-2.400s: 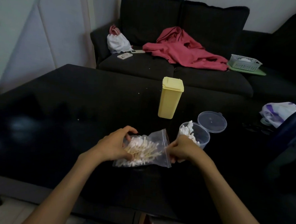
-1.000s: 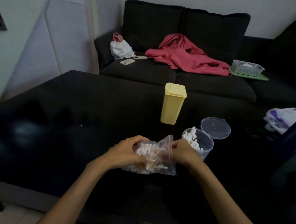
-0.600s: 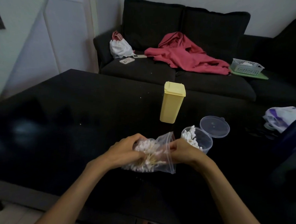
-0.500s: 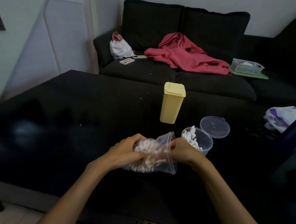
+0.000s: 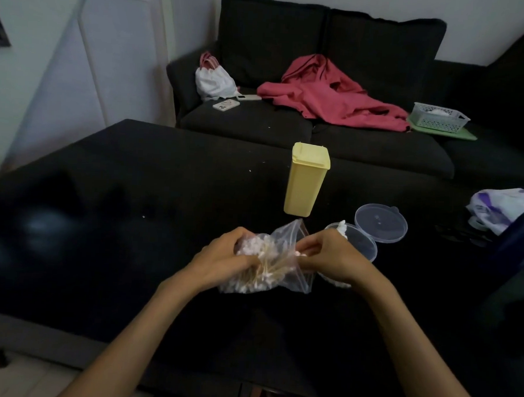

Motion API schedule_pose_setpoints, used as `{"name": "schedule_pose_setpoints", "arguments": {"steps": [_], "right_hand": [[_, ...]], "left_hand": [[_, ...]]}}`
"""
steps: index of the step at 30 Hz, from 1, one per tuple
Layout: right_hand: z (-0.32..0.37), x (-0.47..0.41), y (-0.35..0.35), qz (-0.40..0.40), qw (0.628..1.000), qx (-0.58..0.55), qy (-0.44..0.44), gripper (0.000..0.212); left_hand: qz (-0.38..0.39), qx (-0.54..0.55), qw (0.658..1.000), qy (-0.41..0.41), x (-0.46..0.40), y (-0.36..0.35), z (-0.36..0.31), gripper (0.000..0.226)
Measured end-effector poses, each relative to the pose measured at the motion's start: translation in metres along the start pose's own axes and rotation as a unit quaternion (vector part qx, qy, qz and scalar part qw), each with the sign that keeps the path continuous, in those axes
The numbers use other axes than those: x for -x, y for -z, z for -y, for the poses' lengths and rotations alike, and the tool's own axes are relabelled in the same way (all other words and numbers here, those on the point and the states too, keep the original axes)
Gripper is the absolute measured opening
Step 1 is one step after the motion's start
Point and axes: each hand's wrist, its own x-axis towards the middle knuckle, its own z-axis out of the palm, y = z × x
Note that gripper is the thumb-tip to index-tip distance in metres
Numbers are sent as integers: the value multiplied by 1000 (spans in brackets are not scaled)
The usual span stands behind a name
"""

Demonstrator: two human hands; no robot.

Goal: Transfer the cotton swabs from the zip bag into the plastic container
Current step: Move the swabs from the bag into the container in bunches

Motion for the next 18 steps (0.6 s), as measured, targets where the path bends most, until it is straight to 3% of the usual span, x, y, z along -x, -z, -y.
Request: {"name": "schedule_pose_setpoints", "arguments": {"steps": [5, 9, 12, 15, 18], "right_hand": [[5, -3, -12, -33, 999, 42, -3, 10], [5, -5, -18, -53, 996, 67, 4, 35], [6, 0, -12, -42, 998, 44, 4, 7], [6, 3, -1, -66, 998, -5, -2, 17], [7, 5, 0, -128, 991, 9, 48, 14]], "left_hand": [[33, -7, 999, -17, 3, -5, 0, 70], [3, -22, 999, -42, 3, -8, 3, 57], [-2, -11, 999, -50, 2, -5, 3, 41], [3, 38, 999, -37, 1, 3, 3, 39], [21, 74, 997, -27, 1, 6, 0, 41]]}}
